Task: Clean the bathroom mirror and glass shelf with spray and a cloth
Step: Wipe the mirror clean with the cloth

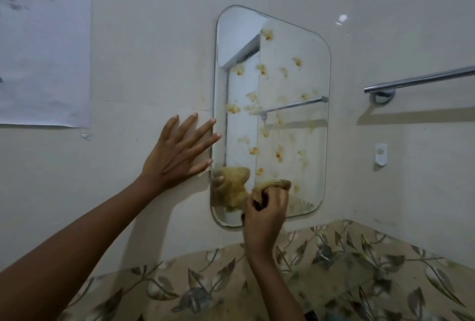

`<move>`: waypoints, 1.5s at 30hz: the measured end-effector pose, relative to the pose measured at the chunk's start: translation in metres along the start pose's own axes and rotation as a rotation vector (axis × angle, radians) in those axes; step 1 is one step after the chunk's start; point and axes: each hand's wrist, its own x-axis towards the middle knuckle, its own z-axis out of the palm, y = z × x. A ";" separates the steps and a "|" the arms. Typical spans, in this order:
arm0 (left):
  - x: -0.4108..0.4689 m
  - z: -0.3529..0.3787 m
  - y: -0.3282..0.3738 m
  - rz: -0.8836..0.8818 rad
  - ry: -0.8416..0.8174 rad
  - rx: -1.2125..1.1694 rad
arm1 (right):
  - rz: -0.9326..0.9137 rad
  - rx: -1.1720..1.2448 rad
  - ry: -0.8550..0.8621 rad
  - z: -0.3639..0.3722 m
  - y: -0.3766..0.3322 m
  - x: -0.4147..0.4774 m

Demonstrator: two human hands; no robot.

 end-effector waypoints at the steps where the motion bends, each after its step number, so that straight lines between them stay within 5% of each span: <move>1: 0.000 0.001 -0.001 -0.002 0.012 0.009 | -0.085 -0.047 -0.015 0.011 0.000 0.002; 7: 0.001 0.006 -0.003 0.004 0.068 0.035 | -0.509 -0.391 -0.083 0.059 0.001 0.018; 13: 0.003 0.008 -0.003 0.005 0.120 0.043 | -0.624 -0.406 -0.189 0.075 0.027 0.020; 23: 0.002 0.011 -0.002 0.001 0.184 0.069 | -0.408 -0.405 -0.264 0.064 0.083 -0.012; 30: 0.003 0.011 -0.002 0.005 0.200 0.074 | 0.176 -0.228 -0.042 0.010 0.155 0.057; 37: 0.003 0.010 -0.002 0.006 0.161 0.081 | 0.362 -0.082 0.113 0.012 0.141 0.140; 40: 0.004 0.008 -0.002 0.006 0.148 0.080 | 0.283 -0.098 0.080 0.035 0.108 0.142; 45: 0.002 0.006 -0.001 -0.001 0.103 0.060 | -0.193 -0.264 -0.015 0.076 0.050 0.104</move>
